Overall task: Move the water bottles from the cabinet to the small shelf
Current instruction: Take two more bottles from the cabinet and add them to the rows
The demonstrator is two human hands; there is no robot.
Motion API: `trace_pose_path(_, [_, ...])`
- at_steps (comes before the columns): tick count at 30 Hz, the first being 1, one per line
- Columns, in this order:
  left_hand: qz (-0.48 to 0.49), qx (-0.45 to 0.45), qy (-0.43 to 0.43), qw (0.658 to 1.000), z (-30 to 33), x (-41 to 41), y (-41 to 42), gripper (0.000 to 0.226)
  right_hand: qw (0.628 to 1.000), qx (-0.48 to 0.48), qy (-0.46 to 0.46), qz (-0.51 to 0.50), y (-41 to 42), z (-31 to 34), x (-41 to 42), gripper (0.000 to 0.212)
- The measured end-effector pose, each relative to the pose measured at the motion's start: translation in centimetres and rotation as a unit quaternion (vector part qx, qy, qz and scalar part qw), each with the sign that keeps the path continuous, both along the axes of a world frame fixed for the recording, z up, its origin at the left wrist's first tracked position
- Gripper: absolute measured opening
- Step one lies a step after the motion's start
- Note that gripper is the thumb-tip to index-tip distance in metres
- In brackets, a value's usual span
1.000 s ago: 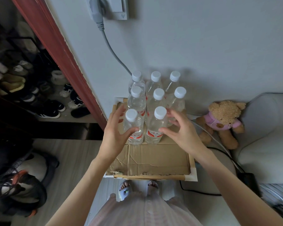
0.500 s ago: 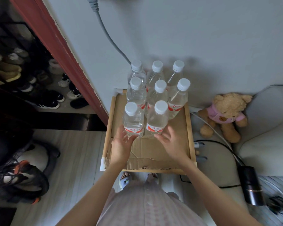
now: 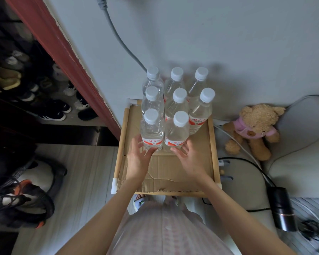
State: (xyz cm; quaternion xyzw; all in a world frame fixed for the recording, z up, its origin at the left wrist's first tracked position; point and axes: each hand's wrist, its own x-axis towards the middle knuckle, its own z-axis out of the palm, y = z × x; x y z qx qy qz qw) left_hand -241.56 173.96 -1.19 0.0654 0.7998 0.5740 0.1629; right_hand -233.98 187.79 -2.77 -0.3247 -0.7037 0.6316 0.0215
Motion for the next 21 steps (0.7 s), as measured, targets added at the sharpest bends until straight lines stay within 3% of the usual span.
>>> trace_pose_path(11, [0.013,0.006,-0.003,1.000,-0.09,-0.05,0.08,0.044,1.000,0.029,-0.001,-0.006,-0.28,-0.47,-0.06,0.050])
trace_pose_path(21, [-0.001,0.011,-0.013,1.000,0.00,-0.22,0.24,0.050,1.000,0.020,0.005,-0.003,-0.33,0.09,-0.25,0.056])
